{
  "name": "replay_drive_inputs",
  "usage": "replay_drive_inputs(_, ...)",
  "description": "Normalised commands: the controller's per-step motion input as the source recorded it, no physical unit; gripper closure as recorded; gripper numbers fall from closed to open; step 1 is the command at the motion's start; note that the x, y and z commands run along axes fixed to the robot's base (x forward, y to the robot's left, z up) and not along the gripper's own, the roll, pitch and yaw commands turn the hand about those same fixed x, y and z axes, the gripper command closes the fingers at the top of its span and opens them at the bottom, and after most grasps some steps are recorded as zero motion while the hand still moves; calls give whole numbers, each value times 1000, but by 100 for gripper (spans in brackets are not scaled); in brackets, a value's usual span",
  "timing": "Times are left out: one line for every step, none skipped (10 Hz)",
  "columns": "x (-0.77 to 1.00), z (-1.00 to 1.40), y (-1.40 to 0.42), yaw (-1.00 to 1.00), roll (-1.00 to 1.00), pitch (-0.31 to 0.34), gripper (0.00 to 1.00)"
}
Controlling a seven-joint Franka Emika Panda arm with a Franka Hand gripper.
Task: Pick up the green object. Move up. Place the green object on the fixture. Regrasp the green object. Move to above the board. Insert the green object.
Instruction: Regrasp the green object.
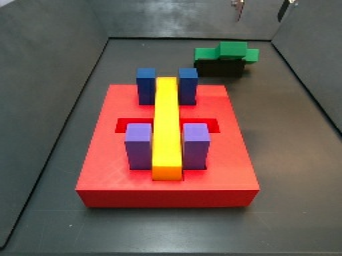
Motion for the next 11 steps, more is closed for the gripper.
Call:
replay_drive_inputs(197,-69,-174,9,1000,0,0)
replay_drive_inputs(140,-143,-51,6,1000,0,0)
replay_drive_inputs(91,-246,0,31,1000,0,0)
replay_drive_inputs(154,-303,0,86,969,0,0)
replay_drive_inputs(174,-320,37,194,820,0,0)
replay_drive_inputs(0,-391,66,280,811,0,0)
replay_drive_inputs(-63,-306,63,529,469,0,0)
replay_drive_inputs(-134,-360,69,586,500,0,0)
replay_drive_inputs(-69,-349,83,583,437,0,0)
replay_drive_inputs(-49,-271,51,549,326,0,0)
replay_drive_inputs(0,-57,0,349,297,0,0)
